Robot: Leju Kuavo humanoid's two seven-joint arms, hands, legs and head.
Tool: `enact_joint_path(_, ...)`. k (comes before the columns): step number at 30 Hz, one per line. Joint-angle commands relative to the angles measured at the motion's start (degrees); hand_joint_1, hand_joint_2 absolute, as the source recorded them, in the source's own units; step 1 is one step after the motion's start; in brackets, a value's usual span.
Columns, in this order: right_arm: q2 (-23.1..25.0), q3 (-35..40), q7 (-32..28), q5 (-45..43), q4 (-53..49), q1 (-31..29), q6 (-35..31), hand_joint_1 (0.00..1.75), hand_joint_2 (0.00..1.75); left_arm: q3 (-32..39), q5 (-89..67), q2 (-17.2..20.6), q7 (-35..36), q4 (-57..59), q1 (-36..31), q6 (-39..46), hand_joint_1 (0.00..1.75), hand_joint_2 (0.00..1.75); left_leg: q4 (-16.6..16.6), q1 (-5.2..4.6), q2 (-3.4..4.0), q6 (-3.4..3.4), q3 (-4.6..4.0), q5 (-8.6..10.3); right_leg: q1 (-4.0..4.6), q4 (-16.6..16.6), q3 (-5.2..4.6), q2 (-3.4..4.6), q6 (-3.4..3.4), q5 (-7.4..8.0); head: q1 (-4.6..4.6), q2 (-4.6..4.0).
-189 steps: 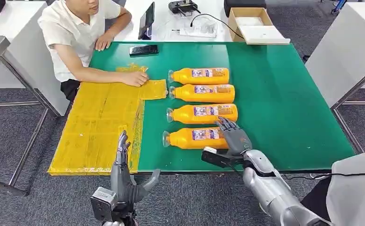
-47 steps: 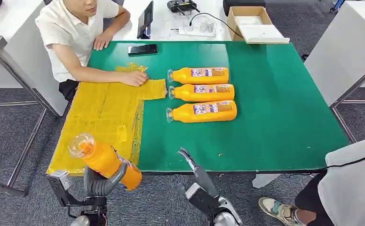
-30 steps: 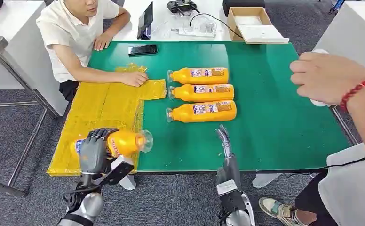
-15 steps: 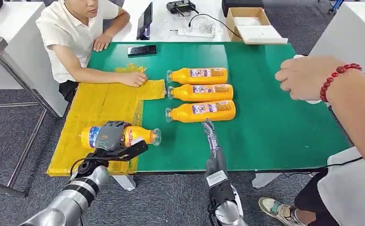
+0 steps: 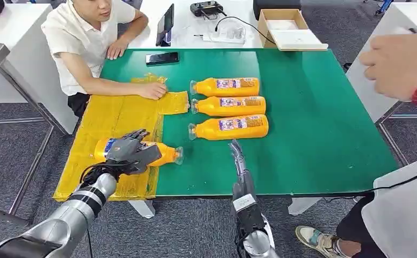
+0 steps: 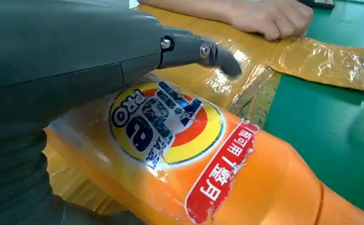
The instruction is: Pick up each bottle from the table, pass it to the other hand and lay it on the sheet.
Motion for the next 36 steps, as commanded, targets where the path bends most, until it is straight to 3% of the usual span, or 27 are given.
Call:
enact_joint_path(1,-0.4,-0.9,-0.3,0.6,4.1,-0.9,-0.7,0.00,0.00,-1.3,6.4,-0.2,-5.4,-5.3,4.9,-2.0,0.00,1.75,-0.1,0.04,0.15,-0.09,0.21,-0.02,0.05,-0.2,0.18,0.04,-0.11,0.01,-0.02,-0.02)
enact_joint_path(8,-1.2,-1.7,-1.0,0.4,3.7,0.6,-1.5,0.00,0.00,-0.9,28.8,2.5,-12.5,-33.6,17.4,-7.7,0.00,1.75,-0.1,0.00,0.15,-0.02,0.13,-0.04,0.01,-0.1,0.10,0.09,-0.07,-0.03,-0.04,0.00)
enact_joint_path(12,-1.6,-1.5,-1.8,2.4,2.2,1.8,-4.5,0.00,0.00,5.1,46.1,-1.5,-19.8,-53.0,25.9,-1.4,0.00,1.75,0.0,0.04,0.27,-0.03,-0.08,-0.13,0.05,0.0,-0.11,0.10,-0.07,-0.09,-0.02,0.00)
enact_joint_path(14,-2.2,-0.9,-1.9,3.9,2.2,1.7,-6.3,0.00,0.00,4.9,53.5,-2.0,-20.2,-59.6,28.4,-3.0,0.00,1.75,0.0,0.05,0.20,-0.04,-0.20,-0.16,0.06,0.0,-0.22,0.01,-0.09,-0.15,-0.02,0.00)
enact_joint_path(17,-3.3,-0.8,-2.2,6.8,2.5,1.3,-9.5,0.00,0.00,5.2,58.9,-2.9,-21.2,-63.2,29.8,-5.1,0.00,1.75,0.1,0.04,0.16,-0.05,-0.34,-0.18,0.06,0.0,-0.34,0.01,-0.08,-0.15,-0.04,0.00)
enact_joint_path(20,-5.5,0.6,-0.7,17.1,4.4,-0.4,-17.1,0.00,0.00,5.8,63.8,-5.0,-23.8,-67.2,31.7,-5.1,0.00,1.75,0.0,0.02,0.19,-0.04,-0.48,-0.13,0.04,-0.1,-0.48,0.06,-0.06,-0.08,-0.02,-0.02)
enact_joint_path(21,-6.3,0.8,0.0,19.7,5.1,-1.0,-18.7,0.00,1.75,5.8,64.3,-5.6,-24.3,-68.1,32.1,-4.9,0.00,1.75,0.0,0.01,0.16,-0.03,-0.56,-0.09,0.02,-0.1,-0.56,0.04,-0.05,-0.05,-0.02,0.00)
enact_joint_path(22,-8.2,1.7,3.4,26.8,7.6,-2.6,-22.2,0.00,1.75,5.6,66.3,-6.6,-24.6,-70.1,33.3,-5.2,0.00,1.75,0.1,0.05,0.20,-0.05,-0.46,-0.17,0.06,-0.1,-0.45,0.06,-0.08,-0.10,-0.04,0.00)
enact_joint_path(26,-9.0,1.2,3.1,26.6,8.4,-3.3,-22.2,0.00,1.75,5.1,66.3,-6.7,-24.5,-71.2,34.0,-5.2,0.00,1.75,0.0,0.01,0.17,-0.03,-0.48,-0.10,0.02,-0.1,-0.47,0.04,-0.05,-0.05,-0.04,0.00)
enact_joint_path(28,-10.1,1.6,6.9,32.5,10.6,-4.5,-24.7,0.00,1.75,5.1,67.6,-7.1,-24.1,-71.1,34.5,-5.4,0.00,1.75,0.0,0.02,0.13,-0.05,-0.43,-0.12,0.04,-0.1,-0.39,0.01,-0.08,-0.07,-0.02,-0.02)
enact_joint_path(30,-12.8,1.1,11.3,37.6,14.1,-7.1,-25.4,0.00,1.75,4.2,65.0,-7.6,-25.1,-71.7,36.1,-3.0,0.00,1.75,0.0,-0.02,0.13,-0.02,-0.49,-0.07,-0.01,-0.1,-0.48,0.05,-0.04,-0.02,-0.02,0.00)
enact_joint_path(36,-16.2,-2.1,14.4,41.4,25.6,-15.6,-23.7,0.00,1.75,-0.7,61.1,-6.5,-27.5,-70.5,39.2,0.3,0.00,1.75,0.0,-0.05,0.15,0.00,-0.46,-0.07,-0.04,-0.1,-0.45,0.05,0.00,-0.01,-0.04,0.00)
